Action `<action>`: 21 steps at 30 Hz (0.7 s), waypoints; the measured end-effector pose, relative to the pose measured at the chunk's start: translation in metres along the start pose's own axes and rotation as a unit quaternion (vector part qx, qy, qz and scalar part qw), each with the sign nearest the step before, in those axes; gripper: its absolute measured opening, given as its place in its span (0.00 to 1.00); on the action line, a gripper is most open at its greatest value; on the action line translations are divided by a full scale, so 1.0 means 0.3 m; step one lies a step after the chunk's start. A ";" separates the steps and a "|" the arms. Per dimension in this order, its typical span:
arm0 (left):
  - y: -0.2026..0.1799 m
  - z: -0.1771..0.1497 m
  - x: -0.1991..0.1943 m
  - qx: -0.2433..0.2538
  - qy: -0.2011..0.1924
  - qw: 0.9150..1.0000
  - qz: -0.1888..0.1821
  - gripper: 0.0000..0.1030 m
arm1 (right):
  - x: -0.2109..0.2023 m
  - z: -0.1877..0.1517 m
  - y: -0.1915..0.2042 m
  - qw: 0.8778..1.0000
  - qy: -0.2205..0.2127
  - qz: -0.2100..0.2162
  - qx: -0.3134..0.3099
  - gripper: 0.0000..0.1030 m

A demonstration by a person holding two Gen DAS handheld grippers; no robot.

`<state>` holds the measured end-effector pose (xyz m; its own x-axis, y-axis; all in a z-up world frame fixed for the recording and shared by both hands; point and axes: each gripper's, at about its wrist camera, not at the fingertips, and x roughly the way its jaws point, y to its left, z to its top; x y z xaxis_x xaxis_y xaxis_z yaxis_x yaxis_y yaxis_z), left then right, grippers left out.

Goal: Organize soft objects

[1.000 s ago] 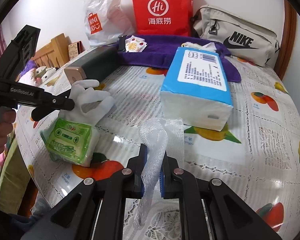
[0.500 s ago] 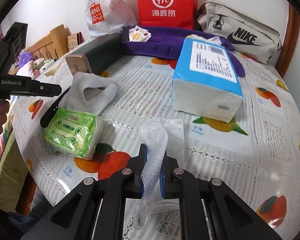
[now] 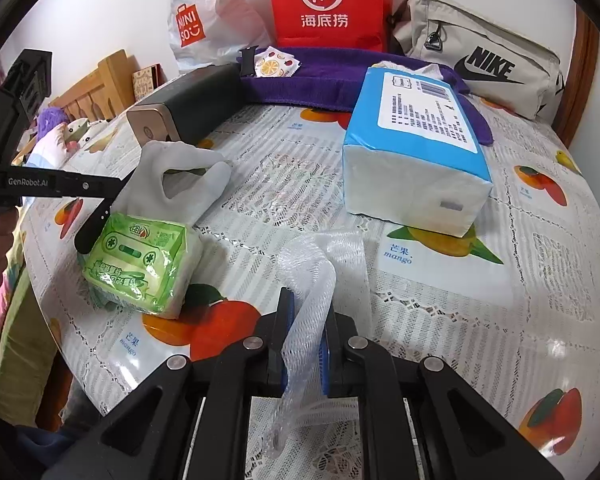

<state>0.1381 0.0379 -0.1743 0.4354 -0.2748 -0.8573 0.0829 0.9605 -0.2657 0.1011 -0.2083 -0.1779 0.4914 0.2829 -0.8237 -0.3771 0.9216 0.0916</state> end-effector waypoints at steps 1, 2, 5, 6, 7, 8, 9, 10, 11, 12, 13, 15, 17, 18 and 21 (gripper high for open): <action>-0.005 -0.001 0.009 0.002 0.003 1.000 0.002 0.09 | -0.001 0.000 0.000 1.000 0.000 0.000 0.000 0.11; -0.011 0.000 0.024 0.003 0.009 1.000 0.005 0.09 | -0.001 0.000 0.001 1.000 0.000 0.001 0.000 0.11; -0.021 0.005 0.045 0.006 0.004 1.000 0.015 0.09 | 0.002 0.004 -0.002 1.000 -0.002 0.002 0.000 0.11; -0.023 0.006 0.045 0.008 0.003 1.000 0.018 0.07 | 0.005 0.006 -0.003 1.000 -0.002 0.002 -0.001 0.11; -0.025 0.008 0.046 0.013 0.001 1.000 0.023 0.05 | 0.008 0.009 -0.004 1.000 -0.003 -0.001 -0.001 0.11; -0.024 0.008 0.045 0.013 0.000 1.000 0.027 0.05 | 0.009 0.014 -0.008 1.000 -0.004 0.000 0.000 0.10; -0.020 0.008 0.042 0.010 -0.002 1.000 0.024 0.05 | 0.007 0.017 -0.009 1.000 -0.007 0.002 0.001 0.10; -0.015 0.007 0.037 0.008 -0.003 1.000 0.023 0.05 | 0.004 0.019 -0.009 1.000 -0.009 0.001 0.000 0.09; -0.012 0.005 0.028 0.007 -0.005 1.000 0.024 0.05 | -0.004 0.022 -0.008 1.000 -0.013 -0.003 -0.001 0.08; -0.009 0.005 0.017 0.005 -0.008 1.000 0.024 0.05 | -0.013 0.025 -0.009 1.000 -0.016 -0.004 -0.002 0.08; -0.006 0.005 0.003 0.003 -0.011 1.000 0.024 0.05 | -0.028 0.031 -0.012 1.000 -0.021 -0.002 -0.003 0.08; -0.005 0.007 -0.028 0.001 -0.021 1.000 0.024 0.05 | -0.052 0.042 -0.019 1.000 -0.028 0.001 0.000 0.08; -0.004 0.010 -0.061 -0.002 -0.031 0.999 0.021 0.05 | -0.086 0.057 -0.030 0.999 -0.038 0.007 0.003 0.08; -0.007 0.012 -0.073 -0.001 -0.034 0.999 0.019 0.05 | -0.095 0.065 -0.032 0.999 -0.041 0.007 0.002 0.08; -0.012 0.019 -0.105 0.001 -0.042 0.999 0.020 0.05 | -0.126 0.084 -0.039 0.999 -0.050 -0.002 -0.002 0.08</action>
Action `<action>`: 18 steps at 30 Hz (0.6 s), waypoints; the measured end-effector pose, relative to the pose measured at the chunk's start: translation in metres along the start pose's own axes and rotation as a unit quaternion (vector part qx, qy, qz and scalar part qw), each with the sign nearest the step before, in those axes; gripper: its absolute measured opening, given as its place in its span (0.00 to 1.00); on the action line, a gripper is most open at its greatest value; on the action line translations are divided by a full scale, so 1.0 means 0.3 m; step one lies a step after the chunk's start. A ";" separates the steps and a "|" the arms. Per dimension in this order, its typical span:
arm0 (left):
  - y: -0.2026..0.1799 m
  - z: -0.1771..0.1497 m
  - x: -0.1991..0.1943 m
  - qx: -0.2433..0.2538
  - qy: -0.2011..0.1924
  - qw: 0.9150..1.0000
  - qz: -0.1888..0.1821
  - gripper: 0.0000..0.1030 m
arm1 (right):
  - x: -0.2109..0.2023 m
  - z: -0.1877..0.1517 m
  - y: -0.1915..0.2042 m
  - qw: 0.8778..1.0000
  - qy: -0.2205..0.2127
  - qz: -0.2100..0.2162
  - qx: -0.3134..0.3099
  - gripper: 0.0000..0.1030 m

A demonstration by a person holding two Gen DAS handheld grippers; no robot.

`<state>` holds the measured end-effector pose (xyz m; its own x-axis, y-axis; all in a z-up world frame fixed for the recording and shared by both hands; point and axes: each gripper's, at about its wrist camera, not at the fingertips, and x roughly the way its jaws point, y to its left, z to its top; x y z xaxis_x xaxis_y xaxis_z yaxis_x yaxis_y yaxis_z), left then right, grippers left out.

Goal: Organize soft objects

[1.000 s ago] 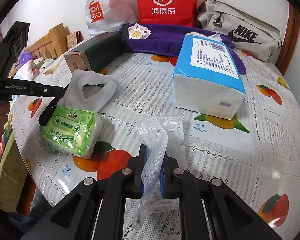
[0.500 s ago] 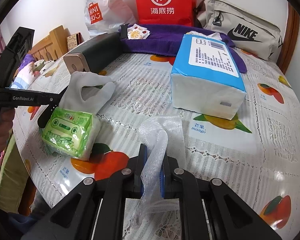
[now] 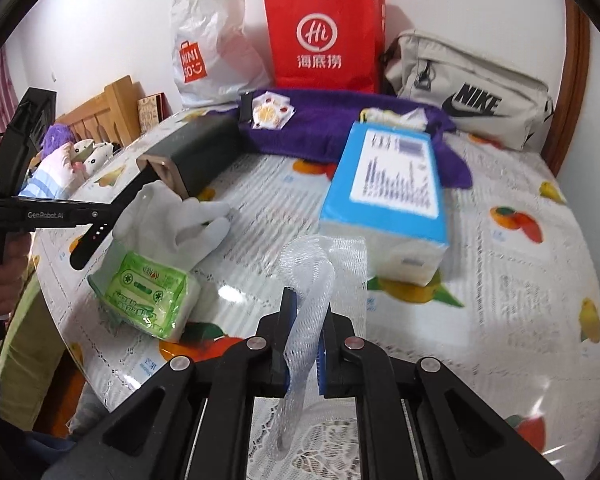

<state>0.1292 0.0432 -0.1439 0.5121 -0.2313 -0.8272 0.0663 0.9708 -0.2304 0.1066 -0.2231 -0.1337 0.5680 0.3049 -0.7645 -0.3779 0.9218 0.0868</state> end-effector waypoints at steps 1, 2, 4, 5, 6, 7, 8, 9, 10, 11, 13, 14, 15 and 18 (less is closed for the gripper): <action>0.002 0.003 -0.007 -0.002 -0.002 1.000 -0.001 0.05 | -0.011 0.009 -0.004 1.000 -0.004 -0.001 0.001 0.08; 0.004 0.006 -0.016 -0.004 -0.004 1.000 -0.004 0.05 | -0.018 0.016 -0.006 1.000 -0.005 0.001 0.002 0.08; 0.012 0.014 -0.029 -0.012 -0.005 1.000 -0.016 0.05 | -0.032 0.027 -0.010 1.000 -0.010 0.002 0.003 0.08; 0.019 0.017 -0.036 -0.019 -0.005 0.999 -0.025 0.04 | -0.039 0.030 -0.011 1.000 -0.012 0.002 0.003 0.08; 0.025 0.020 -0.040 -0.024 -0.003 0.999 -0.034 0.05 | -0.044 0.033 -0.009 1.000 -0.012 0.002 0.002 0.08; 0.026 0.022 -0.043 -0.027 -0.003 0.999 -0.036 0.04 | -0.048 0.037 -0.007 1.000 -0.013 0.001 0.000 0.08; 0.026 0.023 -0.047 -0.026 -0.003 0.999 -0.032 0.04 | -0.051 0.040 -0.006 1.000 -0.013 0.001 -0.001 0.08; 0.025 0.023 -0.050 -0.025 -0.003 0.999 -0.027 0.05 | -0.052 0.044 -0.004 1.000 -0.012 0.002 -0.003 0.08; 0.027 0.026 -0.051 -0.026 -0.003 0.999 -0.024 0.05 | -0.051 0.045 -0.002 1.000 -0.011 0.002 -0.004 0.08; 0.033 0.028 -0.052 -0.028 -0.003 0.999 -0.023 0.05 | -0.050 0.047 0.000 1.000 -0.010 0.002 -0.006 0.08; 0.049 0.031 -0.053 -0.036 -0.005 0.999 -0.019 0.05 | -0.047 0.049 0.003 1.000 -0.009 0.003 -0.006 0.08; 0.054 0.032 -0.054 -0.035 -0.005 0.999 -0.018 0.05 | -0.046 0.049 0.004 1.000 -0.008 0.003 -0.006 0.08; 0.056 0.033 -0.055 -0.031 -0.006 0.999 -0.018 0.05 | -0.043 0.050 0.004 1.000 -0.006 0.004 -0.005 0.08; 0.064 0.032 -0.025 -0.028 0.009 1.000 0.001 0.05 | -0.037 0.049 0.011 1.000 -0.003 0.006 -0.005 0.08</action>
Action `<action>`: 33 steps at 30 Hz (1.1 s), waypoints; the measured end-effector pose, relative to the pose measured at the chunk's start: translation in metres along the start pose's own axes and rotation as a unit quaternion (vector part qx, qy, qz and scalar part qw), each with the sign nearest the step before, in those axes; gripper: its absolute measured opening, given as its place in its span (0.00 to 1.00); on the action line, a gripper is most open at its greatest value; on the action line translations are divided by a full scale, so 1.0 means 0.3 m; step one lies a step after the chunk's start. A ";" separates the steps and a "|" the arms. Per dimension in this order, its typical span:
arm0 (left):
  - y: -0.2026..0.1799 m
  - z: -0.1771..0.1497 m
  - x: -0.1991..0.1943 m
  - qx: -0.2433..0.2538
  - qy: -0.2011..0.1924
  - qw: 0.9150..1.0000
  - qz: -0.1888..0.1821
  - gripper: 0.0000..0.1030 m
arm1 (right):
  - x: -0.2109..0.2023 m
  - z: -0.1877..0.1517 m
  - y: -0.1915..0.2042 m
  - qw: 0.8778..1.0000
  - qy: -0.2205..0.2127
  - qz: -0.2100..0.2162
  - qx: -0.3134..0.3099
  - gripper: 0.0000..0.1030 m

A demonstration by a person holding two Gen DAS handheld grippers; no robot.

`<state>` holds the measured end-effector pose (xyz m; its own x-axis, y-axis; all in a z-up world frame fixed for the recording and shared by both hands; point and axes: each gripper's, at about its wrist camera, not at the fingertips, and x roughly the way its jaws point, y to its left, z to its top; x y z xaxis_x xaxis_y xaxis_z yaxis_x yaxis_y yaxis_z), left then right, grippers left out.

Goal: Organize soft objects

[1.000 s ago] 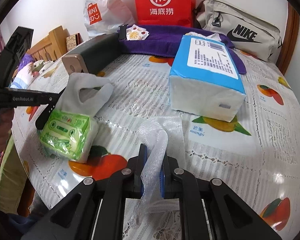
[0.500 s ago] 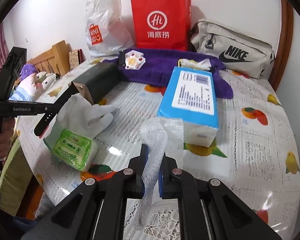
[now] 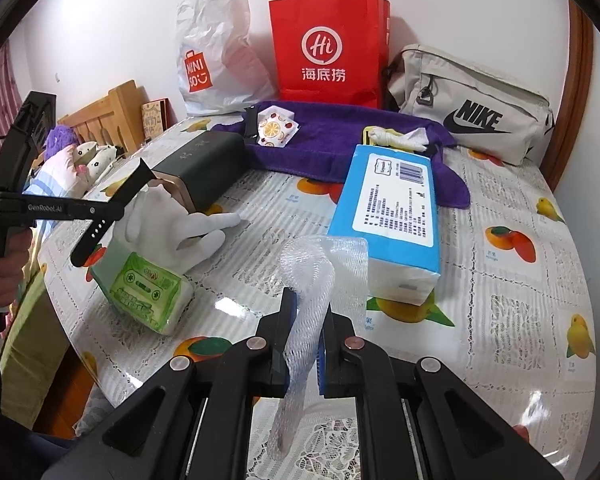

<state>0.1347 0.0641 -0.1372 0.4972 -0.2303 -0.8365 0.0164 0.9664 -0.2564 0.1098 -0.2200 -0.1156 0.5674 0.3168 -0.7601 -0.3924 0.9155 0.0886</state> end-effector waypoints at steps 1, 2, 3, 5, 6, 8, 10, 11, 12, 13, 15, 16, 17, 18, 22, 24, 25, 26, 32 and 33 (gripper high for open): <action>0.006 -0.003 0.014 -0.001 0.002 1.000 0.004 0.05 | 0.004 -0.001 0.004 1.000 0.002 0.001 -0.001 0.08; 0.009 -0.008 0.029 0.004 0.002 1.000 0.007 0.05 | 0.007 -0.002 0.005 1.000 0.003 0.001 -0.002 0.08; 0.014 -0.012 0.046 0.006 0.006 1.000 0.016 0.05 | 0.011 -0.003 0.008 1.000 0.005 0.001 -0.004 0.08; 0.024 -0.018 0.073 0.003 0.011 1.000 0.025 0.05 | 0.021 -0.007 0.013 1.000 0.011 0.002 -0.004 0.08; 0.028 -0.019 0.080 0.002 0.013 1.000 0.023 0.05 | 0.023 -0.009 0.015 1.000 0.013 0.002 -0.004 0.08; 0.035 -0.015 0.085 -0.002 0.011 1.000 0.023 0.05 | 0.029 -0.014 0.019 1.000 0.018 -0.001 -0.004 0.08; 0.039 -0.007 0.091 -0.003 0.011 1.000 0.025 0.05 | 0.039 -0.018 0.017 1.000 0.023 -0.002 -0.001 0.08; 0.042 -0.002 0.093 -0.005 0.011 1.000 0.029 0.05 | 0.043 -0.019 0.016 1.000 0.025 -0.002 -0.001 0.09; 0.046 0.002 0.092 -0.008 0.008 1.000 0.028 0.05 | 0.048 -0.018 0.015 1.000 0.028 -0.003 0.000 0.09; 0.052 0.006 0.086 -0.013 0.005 1.000 0.023 0.05 | 0.053 -0.017 0.015 1.000 0.030 -0.004 0.001 0.08; 0.053 0.008 0.065 -0.012 -0.002 1.000 0.004 0.05 | 0.053 -0.014 0.015 1.000 0.030 -0.005 0.000 0.08; 0.051 0.009 0.055 -0.011 -0.006 1.000 0.001 0.05 | 0.048 -0.010 0.015 1.000 0.028 -0.006 0.000 0.08; 0.047 0.011 0.045 -0.007 -0.008 1.000 -0.002 0.04 | 0.041 -0.004 0.015 1.000 0.023 -0.004 0.000 0.08; 0.044 0.015 0.037 -0.005 -0.011 1.000 -0.002 0.04 | 0.038 0.001 0.015 1.000 0.020 -0.004 0.000 0.08; 0.036 0.039 -0.001 -0.006 -0.025 1.000 -0.003 0.04 | 0.014 0.036 0.008 1.000 0.005 -0.003 -0.003 0.08; 0.029 0.057 -0.018 -0.002 -0.031 1.000 -0.006 0.04 | 0.003 0.056 0.002 1.000 -0.003 -0.004 -0.004 0.08; 0.025 0.065 -0.025 -0.001 -0.034 0.999 -0.006 0.04 | -0.002 0.069 -0.004 1.000 -0.008 -0.005 -0.004 0.08; 0.021 0.076 -0.032 0.000 -0.036 0.999 -0.005 0.04 | -0.005 0.083 -0.011 1.000 -0.011 -0.006 -0.005 0.08; -0.009 0.145 -0.046 0.008 -0.047 0.999 -0.004 0.04 | 0.000 0.151 -0.051 1.000 -0.027 -0.012 -0.004 0.08; -0.013 0.154 -0.046 0.010 -0.048 0.999 -0.003 0.04 | 0.004 0.162 -0.057 0.999 -0.028 -0.015 -0.004 0.08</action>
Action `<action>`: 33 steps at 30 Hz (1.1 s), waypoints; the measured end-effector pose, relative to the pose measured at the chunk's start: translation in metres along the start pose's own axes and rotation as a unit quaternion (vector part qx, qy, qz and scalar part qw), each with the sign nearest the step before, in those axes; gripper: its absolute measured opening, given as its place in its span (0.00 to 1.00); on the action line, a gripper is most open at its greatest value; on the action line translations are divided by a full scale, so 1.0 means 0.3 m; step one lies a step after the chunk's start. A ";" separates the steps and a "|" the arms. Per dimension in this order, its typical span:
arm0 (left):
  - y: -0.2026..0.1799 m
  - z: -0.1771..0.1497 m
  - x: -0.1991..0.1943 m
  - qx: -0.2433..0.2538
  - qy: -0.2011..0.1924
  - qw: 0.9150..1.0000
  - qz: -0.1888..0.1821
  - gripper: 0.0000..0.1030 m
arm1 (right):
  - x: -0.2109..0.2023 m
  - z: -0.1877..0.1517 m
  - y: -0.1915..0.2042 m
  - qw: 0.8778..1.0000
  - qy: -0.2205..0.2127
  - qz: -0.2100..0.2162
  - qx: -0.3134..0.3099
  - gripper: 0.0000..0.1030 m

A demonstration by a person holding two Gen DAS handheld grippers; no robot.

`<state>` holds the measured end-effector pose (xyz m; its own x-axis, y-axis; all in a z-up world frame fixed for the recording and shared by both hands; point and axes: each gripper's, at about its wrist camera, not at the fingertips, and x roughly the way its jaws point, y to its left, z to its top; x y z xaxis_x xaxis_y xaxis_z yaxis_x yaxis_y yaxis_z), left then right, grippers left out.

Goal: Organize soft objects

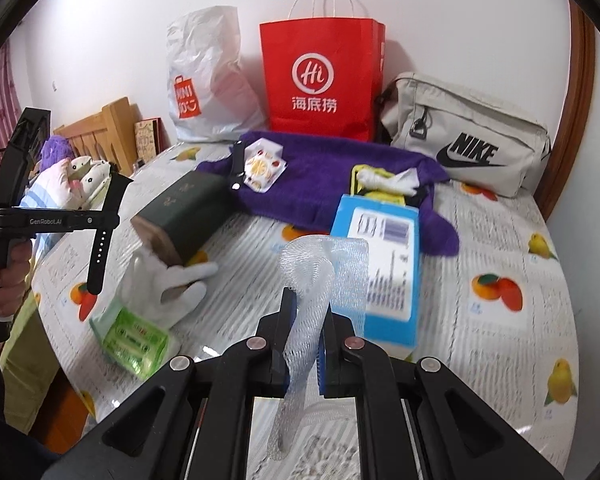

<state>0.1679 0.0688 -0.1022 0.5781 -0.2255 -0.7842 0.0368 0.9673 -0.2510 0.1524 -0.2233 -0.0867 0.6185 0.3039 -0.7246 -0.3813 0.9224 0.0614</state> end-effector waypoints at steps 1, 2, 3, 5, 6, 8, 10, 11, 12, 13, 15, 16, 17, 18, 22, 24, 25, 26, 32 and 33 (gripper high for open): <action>-0.005 0.011 0.002 0.001 -0.002 1.000 0.000 0.04 | 0.005 0.015 -0.009 1.000 -0.003 -0.002 0.000 0.08; -0.009 0.023 0.005 0.002 -0.003 1.000 0.000 0.04 | 0.007 0.023 -0.013 1.000 -0.005 -0.002 0.000 0.08; -0.013 0.035 0.009 0.003 -0.003 1.000 0.001 0.04 | 0.011 0.034 -0.021 1.000 -0.007 -0.002 0.001 0.08; -0.022 0.064 0.015 0.004 -0.006 1.000 0.001 0.04 | 0.018 0.058 -0.035 1.000 -0.012 -0.002 0.004 0.08; -0.027 0.075 0.016 0.005 -0.007 1.000 0.001 0.04 | 0.022 0.073 -0.042 1.000 -0.015 -0.002 0.004 0.08; -0.033 0.101 0.023 0.006 -0.009 1.000 0.002 0.04 | 0.032 0.101 -0.054 1.000 -0.021 -0.002 0.005 0.08; -0.039 0.128 0.028 0.008 -0.011 1.000 0.005 0.04 | 0.048 0.135 -0.071 1.000 -0.025 -0.004 0.006 0.08; -0.044 0.143 0.031 0.010 -0.013 1.000 0.006 0.04 | 0.055 0.149 -0.077 1.000 -0.027 -0.004 0.007 0.08; -0.047 0.158 0.033 0.011 -0.015 1.000 0.008 0.04 | 0.064 0.165 -0.083 1.000 -0.027 -0.003 0.008 0.08; -0.050 0.169 0.036 0.012 -0.016 1.000 0.009 0.04 | 0.074 0.179 -0.091 1.000 -0.028 -0.003 0.009 0.08; -0.054 0.195 0.043 0.014 -0.020 1.000 0.013 0.04 | 0.093 0.205 -0.105 0.999 -0.030 -0.004 0.011 0.08; -0.056 0.205 0.047 0.015 -0.022 1.000 0.014 0.04 | 0.100 0.216 -0.108 0.999 -0.031 -0.005 0.011 0.08; -0.058 0.217 0.052 0.016 -0.023 0.999 0.016 0.04 | 0.108 0.227 -0.113 0.999 -0.031 -0.005 0.012 0.08; -0.059 0.231 0.059 0.016 -0.024 0.999 0.017 0.04 | 0.117 0.240 -0.118 0.999 -0.032 -0.006 0.012 0.08; -0.057 0.274 0.083 0.016 -0.027 0.999 0.019 0.04 | 0.156 0.291 -0.148 0.999 -0.036 -0.008 0.017 0.08; -0.055 0.296 0.096 0.015 -0.028 0.999 0.019 0.04 | 0.175 0.313 -0.160 0.999 -0.037 -0.008 0.021 0.08; -0.054 0.305 0.102 0.015 -0.028 0.999 0.019 0.04 | 0.188 0.328 -0.169 0.999 -0.037 -0.008 0.022 0.08; -0.051 0.319 0.112 0.014 -0.028 0.999 0.017 0.04 | 0.195 0.337 -0.173 0.999 -0.037 -0.009 0.022 0.08; -0.041 0.388 0.179 0.003 -0.024 1.000 0.003 0.04 | 0.260 0.400 -0.191 0.999 -0.042 -0.003 0.009 0.08; -0.044 0.395 0.186 0.003 -0.024 1.000 0.000 0.04 | 0.267 0.404 -0.193 0.999 -0.041 -0.003 0.008 0.08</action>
<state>0.2964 0.0571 -0.0754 0.6172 -0.2192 -0.7556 0.0410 0.9681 -0.2473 0.3074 -0.2235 -0.0651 0.6757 0.3164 -0.6658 -0.3672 0.9276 0.0682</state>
